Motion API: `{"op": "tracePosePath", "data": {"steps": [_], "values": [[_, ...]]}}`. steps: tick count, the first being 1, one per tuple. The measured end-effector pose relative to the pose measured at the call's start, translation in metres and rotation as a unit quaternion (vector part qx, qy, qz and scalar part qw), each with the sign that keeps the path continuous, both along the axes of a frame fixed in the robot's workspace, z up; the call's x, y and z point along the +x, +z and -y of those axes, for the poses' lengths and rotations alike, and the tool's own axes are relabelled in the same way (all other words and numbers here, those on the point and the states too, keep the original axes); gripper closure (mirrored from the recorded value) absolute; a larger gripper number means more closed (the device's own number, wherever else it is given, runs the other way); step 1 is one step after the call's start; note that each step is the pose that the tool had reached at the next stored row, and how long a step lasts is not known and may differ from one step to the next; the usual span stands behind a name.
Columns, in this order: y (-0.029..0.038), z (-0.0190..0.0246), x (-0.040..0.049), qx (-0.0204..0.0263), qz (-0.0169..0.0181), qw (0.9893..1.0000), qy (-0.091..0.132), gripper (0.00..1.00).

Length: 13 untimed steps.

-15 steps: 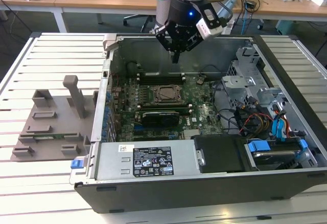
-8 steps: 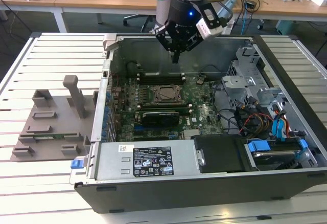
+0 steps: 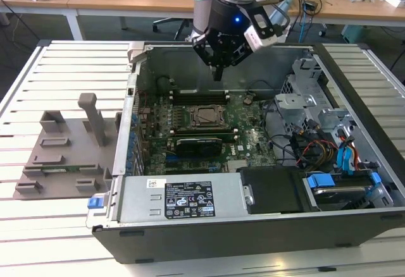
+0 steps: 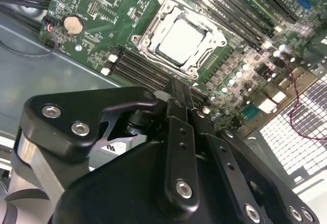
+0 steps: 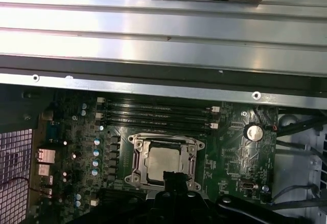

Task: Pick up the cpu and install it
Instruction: 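Install the second cpu locking lever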

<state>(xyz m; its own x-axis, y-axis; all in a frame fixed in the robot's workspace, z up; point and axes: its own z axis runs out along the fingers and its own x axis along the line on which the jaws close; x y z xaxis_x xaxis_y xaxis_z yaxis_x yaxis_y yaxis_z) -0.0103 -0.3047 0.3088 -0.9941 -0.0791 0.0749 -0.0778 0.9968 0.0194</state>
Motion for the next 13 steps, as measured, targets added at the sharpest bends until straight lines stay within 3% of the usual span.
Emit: {"op": "tracePosePath", "data": {"steps": [13], "values": [[0.0000, 0.0088, 0.0000, 0.0000, 0.0000, 1.0000, 0.000, 0.89]]}}
